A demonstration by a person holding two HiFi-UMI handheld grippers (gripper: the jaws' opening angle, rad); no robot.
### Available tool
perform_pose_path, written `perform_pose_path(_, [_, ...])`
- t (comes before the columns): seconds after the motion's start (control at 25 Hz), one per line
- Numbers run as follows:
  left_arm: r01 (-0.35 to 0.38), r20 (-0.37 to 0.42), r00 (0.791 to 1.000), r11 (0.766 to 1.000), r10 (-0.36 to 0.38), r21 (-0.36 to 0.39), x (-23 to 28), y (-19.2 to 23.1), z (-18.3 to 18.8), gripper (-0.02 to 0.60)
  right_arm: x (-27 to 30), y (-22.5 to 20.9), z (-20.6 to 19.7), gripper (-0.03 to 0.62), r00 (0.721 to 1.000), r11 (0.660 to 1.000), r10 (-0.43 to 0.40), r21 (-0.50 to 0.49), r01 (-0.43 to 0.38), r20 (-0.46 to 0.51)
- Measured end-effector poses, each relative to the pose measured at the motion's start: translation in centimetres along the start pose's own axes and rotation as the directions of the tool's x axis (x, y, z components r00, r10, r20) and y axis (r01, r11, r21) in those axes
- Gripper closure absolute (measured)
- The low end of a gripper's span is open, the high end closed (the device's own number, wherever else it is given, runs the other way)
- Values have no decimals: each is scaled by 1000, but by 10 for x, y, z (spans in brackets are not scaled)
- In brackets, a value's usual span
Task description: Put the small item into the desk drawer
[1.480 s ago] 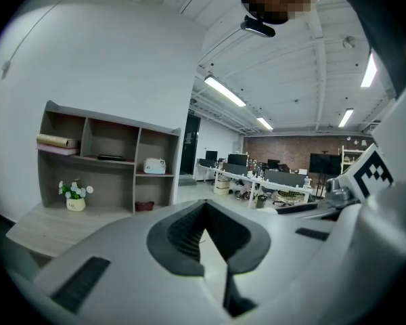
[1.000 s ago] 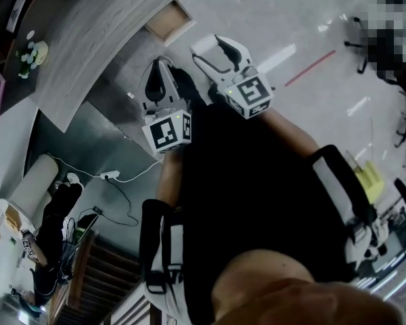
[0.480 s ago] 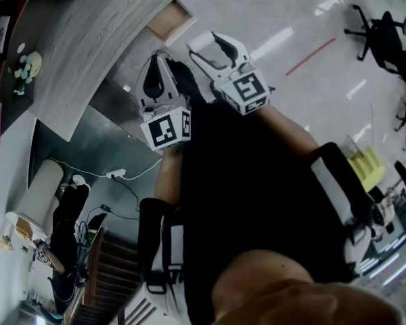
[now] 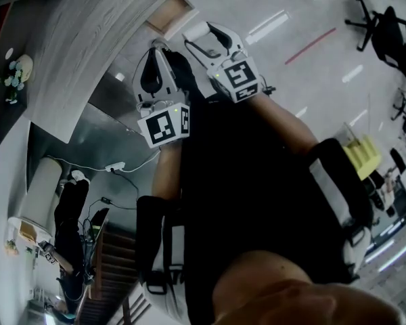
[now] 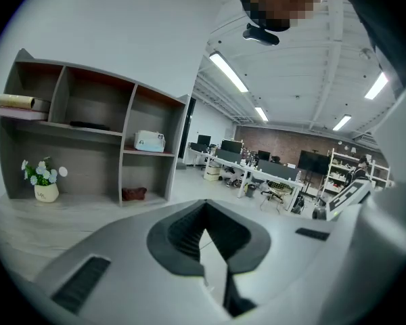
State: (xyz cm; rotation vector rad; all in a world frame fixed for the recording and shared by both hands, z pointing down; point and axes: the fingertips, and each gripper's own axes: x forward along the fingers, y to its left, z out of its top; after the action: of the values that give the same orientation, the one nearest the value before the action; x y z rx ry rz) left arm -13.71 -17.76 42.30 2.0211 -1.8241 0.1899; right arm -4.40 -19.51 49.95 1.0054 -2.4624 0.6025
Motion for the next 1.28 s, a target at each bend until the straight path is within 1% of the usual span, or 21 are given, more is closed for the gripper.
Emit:
perform_pose_path(0.2, [-13, -14, 1000, 1000, 13, -13, 11, 14, -8, 583, 30, -9, -28, 327, 998, 1000, -10, 4, 10, -64])
perform_pose_path(0.48, [1, -41, 999, 1000, -3, -28, 24, 17, -20, 583, 66, -21, -62, 327, 990, 1000, -28, -11, 26, -140])
perform_pose_path(0.64, [5, -48, 999, 999, -7, -41, 22, 28, -30, 583, 87, -17, -85, 327, 983, 999, -37, -8, 36, -181])
perform_pose_path(0.92, [14, -71, 997, 999, -17, -51, 32, 39, -47, 583, 119, -26, -128, 327, 966, 998, -54, 2, 56, -254])
perform_pose_path(1.28, [20, -97, 995, 997, -27, -72, 50, 35, -64, 583, 155, -55, -182, 327, 937, 996, -80, 2, 86, -340])
